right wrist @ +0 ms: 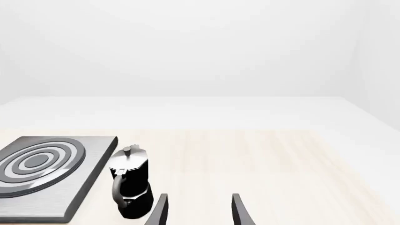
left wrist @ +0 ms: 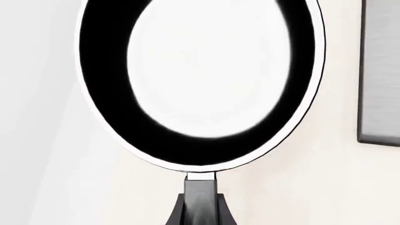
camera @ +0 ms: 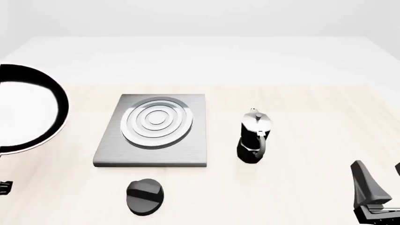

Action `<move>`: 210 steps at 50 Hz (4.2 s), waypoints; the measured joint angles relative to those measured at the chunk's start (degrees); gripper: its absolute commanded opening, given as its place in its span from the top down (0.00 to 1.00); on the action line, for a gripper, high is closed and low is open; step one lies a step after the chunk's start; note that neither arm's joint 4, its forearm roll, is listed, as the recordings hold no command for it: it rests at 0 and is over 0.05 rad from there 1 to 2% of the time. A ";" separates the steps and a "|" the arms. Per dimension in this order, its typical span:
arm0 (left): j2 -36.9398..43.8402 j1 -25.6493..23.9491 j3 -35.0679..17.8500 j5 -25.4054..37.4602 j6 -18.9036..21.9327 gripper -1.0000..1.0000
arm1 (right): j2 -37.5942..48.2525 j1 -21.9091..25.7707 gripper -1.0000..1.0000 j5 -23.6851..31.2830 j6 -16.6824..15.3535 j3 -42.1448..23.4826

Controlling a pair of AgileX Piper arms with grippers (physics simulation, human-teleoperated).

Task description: Turn on the stove and put the frying pan on it.

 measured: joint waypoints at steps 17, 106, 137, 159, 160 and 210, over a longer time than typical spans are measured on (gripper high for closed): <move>-1.98 -3.99 -2.79 3.54 -3.71 1.00 | 0.00 0.00 0.00 0.00 0.00 0.00; 12.62 -26.95 -20.52 6.48 -9.43 1.00 | 0.00 0.00 0.00 0.00 0.00 0.00; 22.66 -35.96 -26.15 5.10 -11.17 1.00 | 0.00 0.00 0.00 0.00 0.00 0.00; 26.07 -40.52 -26.95 4.98 -14.51 1.00 | 0.00 0.00 0.00 0.00 0.00 0.00; 26.27 -40.75 -26.96 4.93 -14.73 1.00 | 0.00 0.00 0.00 0.00 0.00 0.00; 31.32 -48.08 -22.77 1.99 -22.18 1.00 | 0.00 0.00 0.00 0.00 0.00 0.00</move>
